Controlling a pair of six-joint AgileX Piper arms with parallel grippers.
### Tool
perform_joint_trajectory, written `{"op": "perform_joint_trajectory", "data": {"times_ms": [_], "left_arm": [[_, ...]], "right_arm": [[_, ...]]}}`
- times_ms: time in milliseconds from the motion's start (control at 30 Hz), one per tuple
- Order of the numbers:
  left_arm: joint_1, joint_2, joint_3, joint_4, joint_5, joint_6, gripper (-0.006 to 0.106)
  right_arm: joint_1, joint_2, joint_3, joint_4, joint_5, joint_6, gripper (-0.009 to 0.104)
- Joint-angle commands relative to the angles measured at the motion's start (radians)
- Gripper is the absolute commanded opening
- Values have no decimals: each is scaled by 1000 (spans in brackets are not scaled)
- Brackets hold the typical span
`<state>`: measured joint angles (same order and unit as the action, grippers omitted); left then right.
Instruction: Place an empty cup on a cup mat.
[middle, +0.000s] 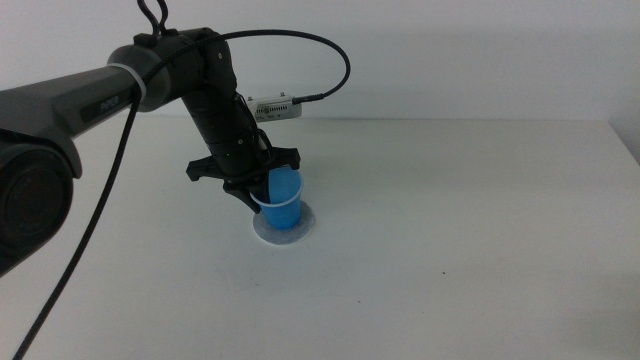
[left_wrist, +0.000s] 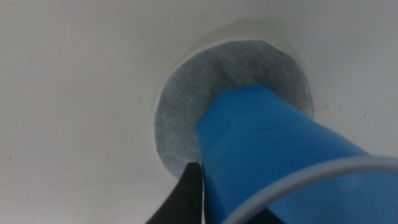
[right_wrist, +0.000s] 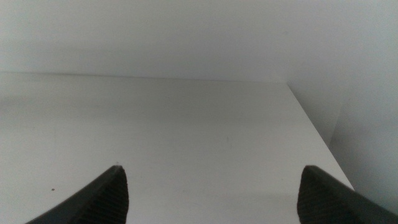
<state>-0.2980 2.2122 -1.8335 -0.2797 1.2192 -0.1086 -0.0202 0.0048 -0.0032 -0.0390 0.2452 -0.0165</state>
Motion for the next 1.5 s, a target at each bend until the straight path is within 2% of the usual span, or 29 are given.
{"op": "perform_joint_trajectory", "data": {"times_ms": [0, 133, 367, 400, 467, 633, 767, 867, 1167, 1300, 1400, 1467], "left_arm": [[-1, -4, -8, 2, 2, 5, 12], [-1, -4, -12, -7, 2, 30, 32], [-1, -82, -31, -10, 2, 57, 90], [-1, -116, -31, 0, 2, 57, 94], [-4, -190, -31, 31, 2, 48, 94], [-22, -427, 20, 172, 2, 22, 94], [-22, -646, 187, 209, 2, -6, 94], [-22, -804, 305, 280, 2, -26, 94], [-22, -1201, 600, 329, -41, -50, 94], [-22, -1335, 736, 344, -170, -63, 94], [-14, -1421, 890, 386, -410, -65, 94], [13, -1495, 1039, 367, -589, -65, 94]], "right_arm": [[2, -5, 3, -7, -7, -4, 93], [2, -5, 3, -7, -7, -4, 93], [2, -5, 3, -7, -7, -4, 93], [2, -5, 3, -7, -7, -4, 93], [2, -5, 3, -7, -7, -4, 93], [2, -5, 3, -7, -7, -4, 93], [2, -5, 3, -7, -7, -4, 93], [2, -5, 3, -7, -7, -4, 93], [2, -5, 3, -7, -7, -4, 93], [2, -5, 3, -7, -7, -4, 93], [2, -5, 3, -7, -7, -4, 93], [2, -5, 3, -7, -7, -4, 93]]}}
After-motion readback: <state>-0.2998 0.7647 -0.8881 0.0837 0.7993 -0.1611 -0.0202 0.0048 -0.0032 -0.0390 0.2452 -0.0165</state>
